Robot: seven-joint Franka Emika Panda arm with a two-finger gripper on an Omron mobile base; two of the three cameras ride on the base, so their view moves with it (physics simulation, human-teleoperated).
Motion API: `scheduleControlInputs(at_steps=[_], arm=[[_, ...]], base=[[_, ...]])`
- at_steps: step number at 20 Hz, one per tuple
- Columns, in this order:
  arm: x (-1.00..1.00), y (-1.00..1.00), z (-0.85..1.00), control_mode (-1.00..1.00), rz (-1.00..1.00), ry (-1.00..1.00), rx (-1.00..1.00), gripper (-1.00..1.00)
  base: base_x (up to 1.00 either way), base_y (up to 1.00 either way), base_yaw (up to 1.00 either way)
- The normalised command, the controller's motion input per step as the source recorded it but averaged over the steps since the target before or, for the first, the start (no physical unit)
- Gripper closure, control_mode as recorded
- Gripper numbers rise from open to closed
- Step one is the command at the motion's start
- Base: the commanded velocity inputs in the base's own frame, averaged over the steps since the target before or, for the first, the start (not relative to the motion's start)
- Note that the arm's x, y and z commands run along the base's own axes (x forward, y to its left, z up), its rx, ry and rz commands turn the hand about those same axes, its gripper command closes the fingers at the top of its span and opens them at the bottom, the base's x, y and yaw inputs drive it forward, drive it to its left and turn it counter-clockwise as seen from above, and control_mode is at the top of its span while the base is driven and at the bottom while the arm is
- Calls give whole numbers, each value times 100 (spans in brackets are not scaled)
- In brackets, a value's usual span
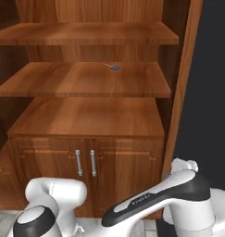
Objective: Pick the avocado and bread from the counter and place them on the plate. Then pick the jam from the cabinet and place it next to the plate. Lastly close the cabinet door.
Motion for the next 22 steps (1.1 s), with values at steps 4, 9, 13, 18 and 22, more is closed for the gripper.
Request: scheduleControlInputs(at_steps=[4, 9, 13, 18, 22], arm=[[100, 75, -29, -100, 23, -2, 0, -100], [100, 70, -23, -100, 21, -4, 0, -100], [100, 58, -18, -100, 20, -3, 0, -100], [100, 41, -14, -100, 22, -4, 1, -100], [100, 22, -11, -100, 23, -8, 5, -100]], base=[[0, 0, 0], [0, 0, 0], [0, 0, 0], [0, 0, 0], [0, 0, 0]])
